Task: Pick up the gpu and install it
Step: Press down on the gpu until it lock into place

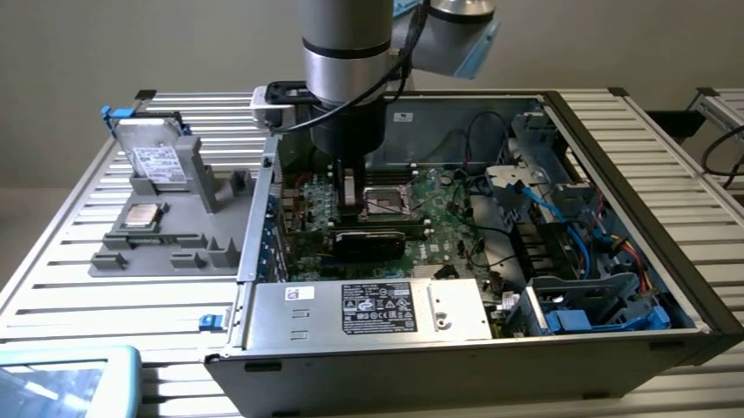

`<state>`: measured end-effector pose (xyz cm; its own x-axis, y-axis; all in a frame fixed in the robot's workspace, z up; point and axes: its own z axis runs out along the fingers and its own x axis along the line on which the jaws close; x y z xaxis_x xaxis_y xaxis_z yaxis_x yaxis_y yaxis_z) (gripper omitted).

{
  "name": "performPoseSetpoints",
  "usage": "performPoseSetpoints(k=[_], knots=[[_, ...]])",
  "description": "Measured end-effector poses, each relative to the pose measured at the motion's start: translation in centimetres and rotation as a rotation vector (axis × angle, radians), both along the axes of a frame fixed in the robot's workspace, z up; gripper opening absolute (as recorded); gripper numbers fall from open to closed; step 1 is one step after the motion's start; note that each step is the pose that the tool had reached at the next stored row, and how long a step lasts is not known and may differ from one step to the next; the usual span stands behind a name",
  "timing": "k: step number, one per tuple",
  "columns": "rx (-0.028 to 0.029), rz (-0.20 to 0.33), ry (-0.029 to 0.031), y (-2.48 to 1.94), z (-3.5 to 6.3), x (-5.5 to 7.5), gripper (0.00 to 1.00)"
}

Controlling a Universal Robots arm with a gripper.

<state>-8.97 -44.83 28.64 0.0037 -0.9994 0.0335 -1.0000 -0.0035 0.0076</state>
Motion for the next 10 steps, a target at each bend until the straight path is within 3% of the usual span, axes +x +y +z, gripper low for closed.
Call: performPoseSetpoints(k=[4, 10], knots=[[0.0061, 0.0, 0.0108, -0.25, 0.0, 0.9, 0.11], [0.0106, 0.0, 0.0239, -0.6, -0.01, 2.4, 0.11]])
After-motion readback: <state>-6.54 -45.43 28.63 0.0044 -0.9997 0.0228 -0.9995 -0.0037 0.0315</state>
